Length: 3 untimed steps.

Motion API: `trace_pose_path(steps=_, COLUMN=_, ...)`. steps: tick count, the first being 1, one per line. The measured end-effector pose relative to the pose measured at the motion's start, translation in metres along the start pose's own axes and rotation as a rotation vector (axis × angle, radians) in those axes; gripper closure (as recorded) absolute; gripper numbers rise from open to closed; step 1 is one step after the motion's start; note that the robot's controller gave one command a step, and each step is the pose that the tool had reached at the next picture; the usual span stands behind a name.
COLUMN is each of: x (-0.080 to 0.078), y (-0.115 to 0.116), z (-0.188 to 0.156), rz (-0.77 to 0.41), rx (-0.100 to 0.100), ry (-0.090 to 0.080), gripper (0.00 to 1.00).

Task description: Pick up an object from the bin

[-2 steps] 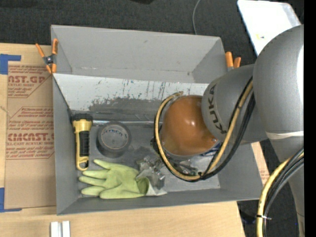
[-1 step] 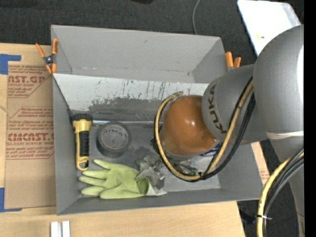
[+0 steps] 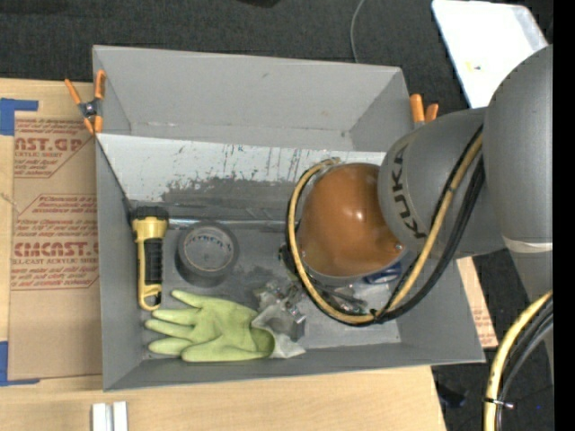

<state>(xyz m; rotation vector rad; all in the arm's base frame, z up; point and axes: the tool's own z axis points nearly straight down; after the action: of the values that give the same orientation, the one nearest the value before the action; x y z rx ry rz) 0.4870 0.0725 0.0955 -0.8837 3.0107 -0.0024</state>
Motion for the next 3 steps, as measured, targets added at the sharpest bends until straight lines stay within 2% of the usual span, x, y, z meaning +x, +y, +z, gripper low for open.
trace_pose_path(steps=1, x=-0.002, y=0.000, z=-0.026, rz=0.000, rx=0.002, ry=-0.004, gripper=1.00)
trace_pose_path(steps=3, x=-0.002, y=0.001, z=-0.040, rz=0.000, rx=0.002, ry=-0.006, gripper=1.00)
